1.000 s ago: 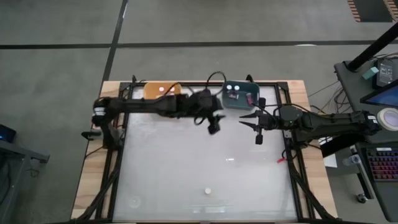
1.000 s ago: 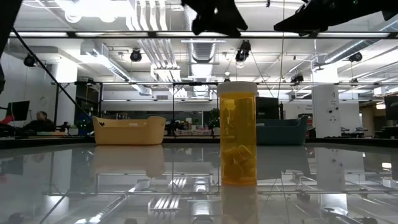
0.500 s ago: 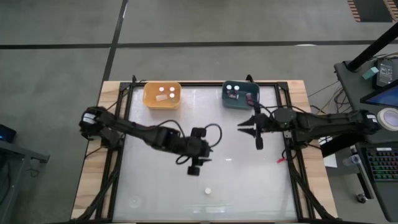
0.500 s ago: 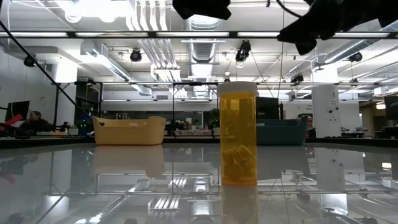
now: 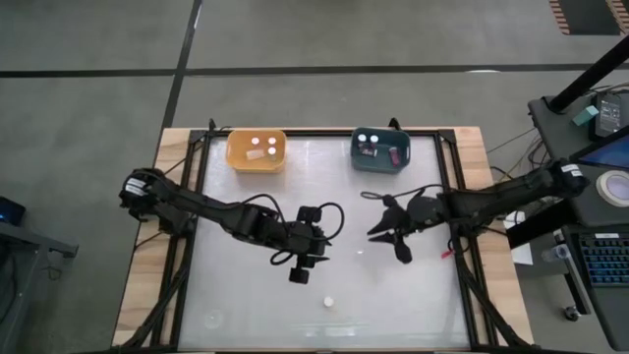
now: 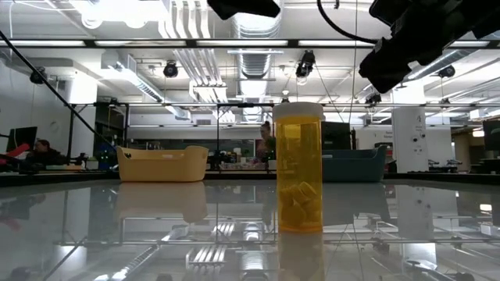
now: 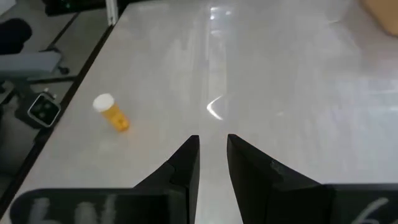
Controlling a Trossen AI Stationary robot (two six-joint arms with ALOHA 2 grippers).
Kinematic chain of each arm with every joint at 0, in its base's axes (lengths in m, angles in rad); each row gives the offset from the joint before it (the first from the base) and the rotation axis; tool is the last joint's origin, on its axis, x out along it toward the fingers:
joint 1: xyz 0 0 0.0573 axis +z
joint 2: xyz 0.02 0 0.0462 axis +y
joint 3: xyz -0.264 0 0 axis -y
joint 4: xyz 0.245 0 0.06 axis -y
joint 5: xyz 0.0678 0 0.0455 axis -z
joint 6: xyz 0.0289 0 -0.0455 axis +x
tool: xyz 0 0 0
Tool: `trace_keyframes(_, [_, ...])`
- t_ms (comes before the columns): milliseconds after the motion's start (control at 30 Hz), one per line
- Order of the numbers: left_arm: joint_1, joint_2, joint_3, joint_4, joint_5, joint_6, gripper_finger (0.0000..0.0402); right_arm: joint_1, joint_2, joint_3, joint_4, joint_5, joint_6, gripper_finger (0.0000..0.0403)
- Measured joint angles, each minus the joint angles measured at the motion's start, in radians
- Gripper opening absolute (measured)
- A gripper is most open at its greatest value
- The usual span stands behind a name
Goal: Pick and place medicine bottles into bin by pill shape (circle, oval)
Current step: Put the orange tablet bottle into the yellow bin
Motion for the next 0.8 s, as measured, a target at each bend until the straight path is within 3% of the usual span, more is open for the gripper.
trace_keyframes(167, [-0.008,-0.02,-0.037,0.015,0.0,-0.047,0.0147,0.064,0.066,0.032,0.0,0.004,0.029,0.0073])
trace_keyframes(367, [-0.048,-0.027,-0.101,0.092,0.001,-0.107,0.0147,0.156,0.141,0.069,0.003,0.084,0.077,0.0073])
trace_keyframes(600, [-0.157,-0.027,-0.173,0.184,-0.009,-0.23,0.0147,0.272,0.234,0.135,0.023,0.167,0.124,0.0073])
trace_keyframes(800, [-0.267,-0.028,-0.195,0.188,-0.076,-0.329,0.0147,0.324,0.356,0.242,0.024,0.203,0.134,0.0073])
